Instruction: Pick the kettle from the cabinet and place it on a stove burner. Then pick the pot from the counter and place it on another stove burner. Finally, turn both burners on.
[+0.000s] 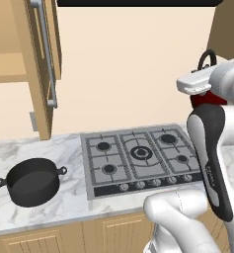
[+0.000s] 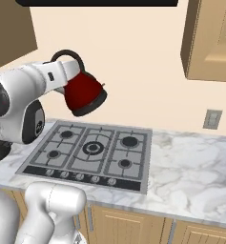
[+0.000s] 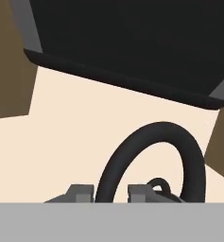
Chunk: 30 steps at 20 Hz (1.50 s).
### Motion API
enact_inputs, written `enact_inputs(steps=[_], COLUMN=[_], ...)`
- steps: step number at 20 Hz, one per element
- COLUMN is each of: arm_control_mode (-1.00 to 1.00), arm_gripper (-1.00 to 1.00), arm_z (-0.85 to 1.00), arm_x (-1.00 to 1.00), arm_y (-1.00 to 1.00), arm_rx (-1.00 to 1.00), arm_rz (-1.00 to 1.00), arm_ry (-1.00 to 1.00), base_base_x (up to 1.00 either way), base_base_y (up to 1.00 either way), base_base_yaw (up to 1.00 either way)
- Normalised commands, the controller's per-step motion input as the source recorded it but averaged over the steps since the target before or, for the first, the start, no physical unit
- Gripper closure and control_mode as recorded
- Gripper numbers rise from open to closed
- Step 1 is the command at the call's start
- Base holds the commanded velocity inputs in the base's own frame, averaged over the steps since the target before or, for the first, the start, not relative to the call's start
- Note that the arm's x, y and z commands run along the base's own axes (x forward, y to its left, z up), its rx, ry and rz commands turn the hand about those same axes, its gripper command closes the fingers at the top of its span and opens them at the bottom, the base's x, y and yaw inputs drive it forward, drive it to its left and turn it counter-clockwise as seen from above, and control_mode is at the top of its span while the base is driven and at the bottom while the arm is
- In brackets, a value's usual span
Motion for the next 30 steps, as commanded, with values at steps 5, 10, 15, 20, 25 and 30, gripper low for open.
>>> enact_inputs(steps=[5,10,15,20,25,30], arm_control_mode=[-1.00,-1.00,-1.00,-1.00,-1.00,-1.00], arm_gripper=[1.00,1.00,1.00,1.00,1.00,1.00], arm_z=[-0.15,-0.18,-0.21,-0.21,-0.17,-0.33], arm_x=[0.38,0.28,0.22,0.19,0.08,0.05], arm_y=[0.04,0.02,0.01,0.01,0.00,0.01], arm_rx=[0.02,0.04,0.03,0.02,0.00,0.07], arm_rz=[0.14,0.18,0.19,0.17,0.10,0.10], arm_ry=[0.05,0.04,0.04,0.03,0.01,0.02], base_base_x=[0.00,0.00,0.00,0.00,0.00,0.00], base_base_y=[0.00,0.00,0.00,0.00,0.00,0.00], base_base_yaw=[0.00,0.00,0.00,0.00,0.00,0.00])
